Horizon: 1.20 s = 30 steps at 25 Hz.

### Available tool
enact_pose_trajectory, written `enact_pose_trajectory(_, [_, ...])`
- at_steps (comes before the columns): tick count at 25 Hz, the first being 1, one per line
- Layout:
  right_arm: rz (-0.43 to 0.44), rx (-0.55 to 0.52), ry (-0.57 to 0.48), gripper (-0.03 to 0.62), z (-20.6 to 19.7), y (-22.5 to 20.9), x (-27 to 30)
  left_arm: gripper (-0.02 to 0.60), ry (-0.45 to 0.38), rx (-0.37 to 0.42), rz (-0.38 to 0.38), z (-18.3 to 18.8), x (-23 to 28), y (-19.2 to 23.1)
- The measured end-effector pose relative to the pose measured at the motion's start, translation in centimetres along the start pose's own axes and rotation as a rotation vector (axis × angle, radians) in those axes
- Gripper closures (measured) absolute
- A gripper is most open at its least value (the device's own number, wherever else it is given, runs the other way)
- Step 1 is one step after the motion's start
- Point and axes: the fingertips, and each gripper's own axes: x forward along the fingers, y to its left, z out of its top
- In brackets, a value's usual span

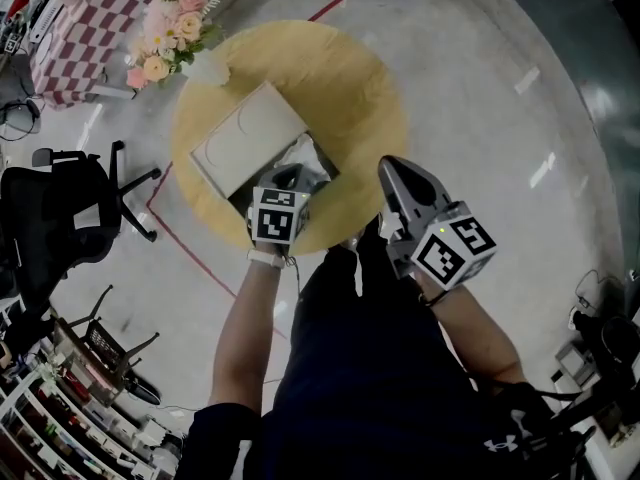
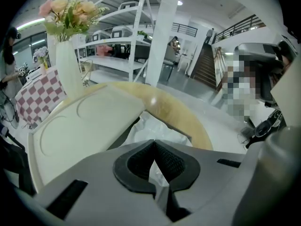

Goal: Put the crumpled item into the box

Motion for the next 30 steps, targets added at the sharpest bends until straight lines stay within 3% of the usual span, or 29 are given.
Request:
enact_pose_trajectory(8, [-0.018, 0.007, 0.002, 0.589, 0.5, -1.1, 0.4, 0.564, 0.048, -0.064, -0.008, -0.5, 1.8, 0.7])
enact_pose_trajectory(30, [-0.034, 0.057, -0.006, 0.589, 1.3, -2.2, 0.4, 0.561, 0.132, -0.102, -0.013, -0.9, 4.0, 0.7])
